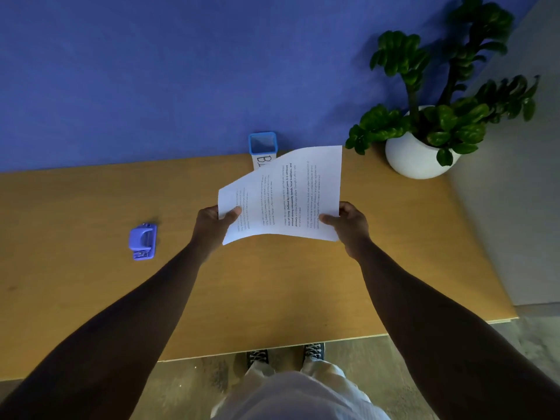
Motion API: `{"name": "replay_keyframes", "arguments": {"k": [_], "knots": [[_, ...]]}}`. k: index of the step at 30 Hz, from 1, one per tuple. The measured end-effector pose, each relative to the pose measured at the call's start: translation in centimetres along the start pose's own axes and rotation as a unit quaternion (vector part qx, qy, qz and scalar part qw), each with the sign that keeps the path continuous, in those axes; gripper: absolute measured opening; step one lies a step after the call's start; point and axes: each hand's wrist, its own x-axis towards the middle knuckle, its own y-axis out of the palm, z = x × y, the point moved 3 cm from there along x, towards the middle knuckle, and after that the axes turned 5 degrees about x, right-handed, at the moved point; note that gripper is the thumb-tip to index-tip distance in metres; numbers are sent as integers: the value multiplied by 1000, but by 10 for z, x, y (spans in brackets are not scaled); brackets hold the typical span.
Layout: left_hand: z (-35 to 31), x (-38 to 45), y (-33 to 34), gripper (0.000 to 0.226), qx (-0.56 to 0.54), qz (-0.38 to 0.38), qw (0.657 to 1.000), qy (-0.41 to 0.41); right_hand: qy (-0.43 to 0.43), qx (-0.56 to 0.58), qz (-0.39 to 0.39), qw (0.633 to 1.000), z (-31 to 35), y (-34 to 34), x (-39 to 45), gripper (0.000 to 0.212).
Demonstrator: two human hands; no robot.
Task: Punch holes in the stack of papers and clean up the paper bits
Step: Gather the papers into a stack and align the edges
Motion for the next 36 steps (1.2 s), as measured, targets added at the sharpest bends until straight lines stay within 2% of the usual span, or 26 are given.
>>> {"name": "replay_keyframes", "arguments": {"k": [11,17,22,27,31,36], "knots": [[9,-6,8,19,-47,3,999,-5,23,-10,5,1000,-5,-2,2,38],[8,-7,11,14,-43,1,999,-8,0,-9,-27,1000,-1,-1,-1,29],[6,-8,16,18,-38,-4,999,-12,-26,-6,-54,998,2,0,-3,28],[19,-16,22,6,-45,0,998,-40,-11,-45,-55,997,-9,-2,-9,27],[29,-22,20,17,-27,-2,997,-73,0,-56,-69,996,-16,-3,-12,24],[25,-20,14,14,-28,-11,998,-54,-15,-51,-78,996,-9,-3,-8,22]]}}
